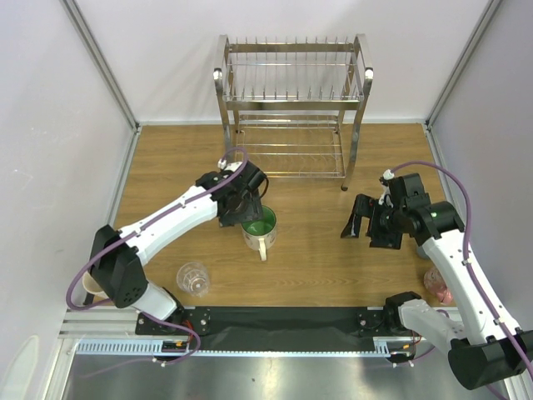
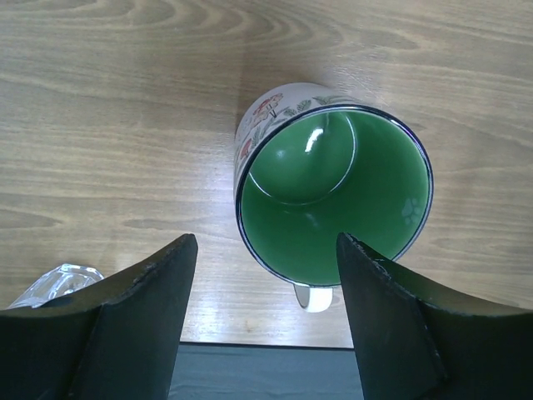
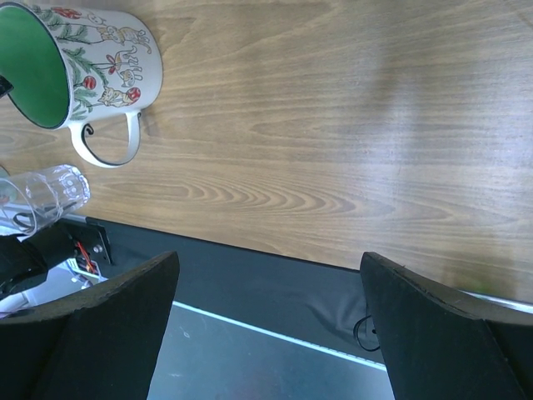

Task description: Load the cups into the dish rack

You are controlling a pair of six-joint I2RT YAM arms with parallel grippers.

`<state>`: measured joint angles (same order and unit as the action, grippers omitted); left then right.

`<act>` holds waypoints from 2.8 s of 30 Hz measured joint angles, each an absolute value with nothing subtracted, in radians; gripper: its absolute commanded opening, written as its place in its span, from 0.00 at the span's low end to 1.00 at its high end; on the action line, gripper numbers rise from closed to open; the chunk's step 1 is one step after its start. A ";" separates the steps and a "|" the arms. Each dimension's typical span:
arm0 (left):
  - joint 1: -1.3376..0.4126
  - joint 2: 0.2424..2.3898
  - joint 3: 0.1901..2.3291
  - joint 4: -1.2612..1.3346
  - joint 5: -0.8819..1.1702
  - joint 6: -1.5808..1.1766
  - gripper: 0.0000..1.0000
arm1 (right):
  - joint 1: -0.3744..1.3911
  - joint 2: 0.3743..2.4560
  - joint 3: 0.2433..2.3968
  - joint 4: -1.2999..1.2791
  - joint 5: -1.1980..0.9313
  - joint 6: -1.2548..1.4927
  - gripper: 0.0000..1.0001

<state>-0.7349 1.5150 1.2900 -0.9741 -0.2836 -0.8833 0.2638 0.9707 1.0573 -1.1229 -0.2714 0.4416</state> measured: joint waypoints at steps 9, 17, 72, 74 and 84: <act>-0.727 1.576 1.266 -0.965 -0.280 -0.890 0.65 | 0.264 0.929 0.998 -1.101 -0.273 0.469 0.98; -0.717 1.637 1.238 -0.929 -0.266 -0.872 0.32 | 0.264 0.899 0.963 -1.078 -0.295 0.505 0.98; -0.783 1.037 0.891 0.181 0.166 -1.305 0.00 | 0.537 0.816 1.016 -0.110 -0.738 1.094 0.76; -0.785 1.019 0.891 0.169 0.160 -1.298 0.00 | 0.538 0.804 1.029 -0.137 -0.724 1.077 0.77; -0.787 0.913 0.907 0.097 0.136 -1.247 0.00 | 0.539 0.755 1.100 -0.311 -0.682 0.962 0.79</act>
<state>-0.7868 0.9134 0.9073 0.0971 0.1360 -1.2469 0.5392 0.7547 1.1000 -0.3111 -0.6815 0.9623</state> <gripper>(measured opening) 0.056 0.788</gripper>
